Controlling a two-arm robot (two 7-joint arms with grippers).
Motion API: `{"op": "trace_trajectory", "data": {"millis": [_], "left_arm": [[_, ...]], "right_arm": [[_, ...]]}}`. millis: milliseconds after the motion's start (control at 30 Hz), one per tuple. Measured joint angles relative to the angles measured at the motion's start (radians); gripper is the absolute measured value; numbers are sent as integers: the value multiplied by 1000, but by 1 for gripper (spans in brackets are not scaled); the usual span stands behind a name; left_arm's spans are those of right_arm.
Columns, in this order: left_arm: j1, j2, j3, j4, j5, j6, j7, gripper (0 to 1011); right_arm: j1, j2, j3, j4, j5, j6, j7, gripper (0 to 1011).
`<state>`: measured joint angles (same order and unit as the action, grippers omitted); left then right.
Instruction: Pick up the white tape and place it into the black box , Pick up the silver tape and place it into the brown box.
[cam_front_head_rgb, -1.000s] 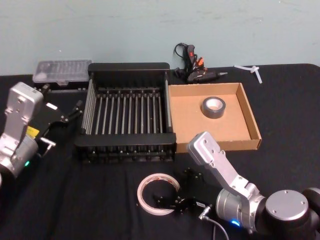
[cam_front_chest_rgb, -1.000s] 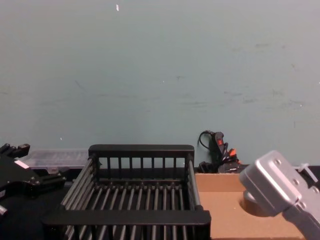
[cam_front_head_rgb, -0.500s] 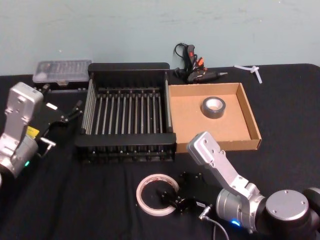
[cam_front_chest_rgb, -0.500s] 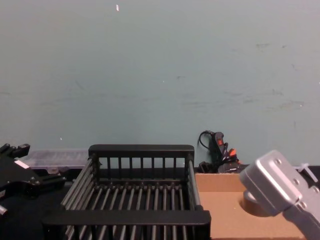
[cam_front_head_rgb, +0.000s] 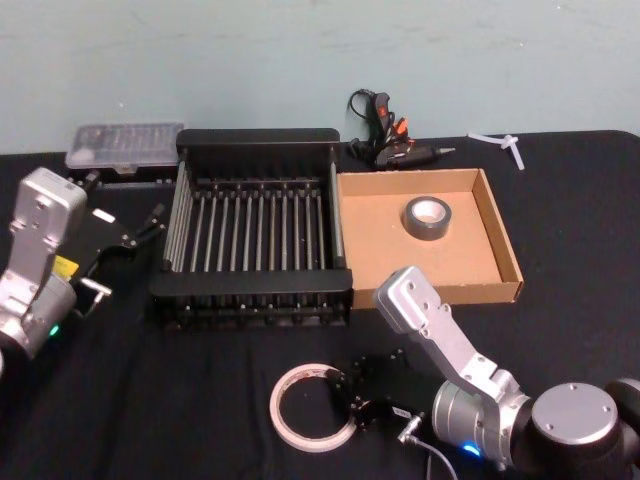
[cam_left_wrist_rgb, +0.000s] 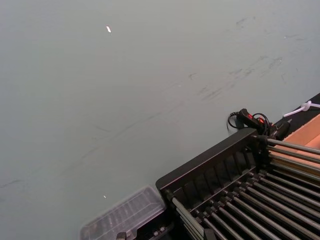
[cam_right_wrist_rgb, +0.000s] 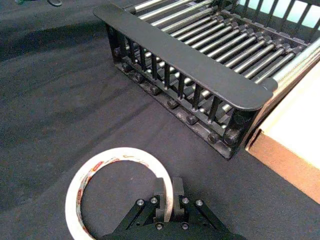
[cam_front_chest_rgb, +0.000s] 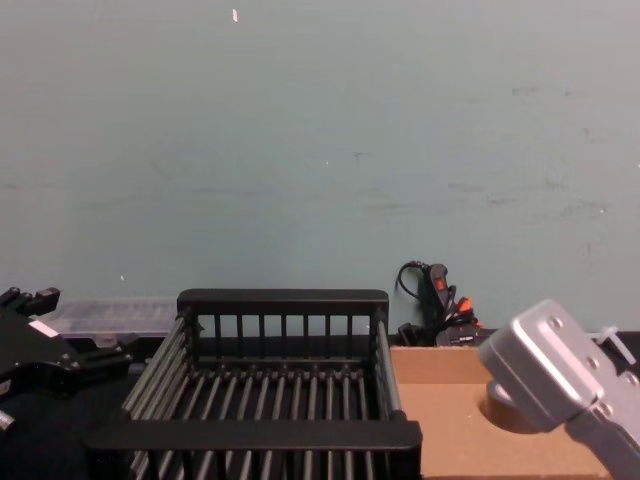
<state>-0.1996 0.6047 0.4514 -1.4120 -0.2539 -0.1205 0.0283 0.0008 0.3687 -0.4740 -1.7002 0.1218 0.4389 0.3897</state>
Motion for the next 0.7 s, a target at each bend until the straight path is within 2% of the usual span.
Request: {"op": "trace_trajectory", "data": {"millis": [467,700], "left_arm": [[0,0,0,0,0,0,0,1001],[0,0,0,0,0,0,0,1001]], "right_arm": [[0,1,3,0,6,-5,6,94],[0,24,12,-23,34,-38,35,94]]}}
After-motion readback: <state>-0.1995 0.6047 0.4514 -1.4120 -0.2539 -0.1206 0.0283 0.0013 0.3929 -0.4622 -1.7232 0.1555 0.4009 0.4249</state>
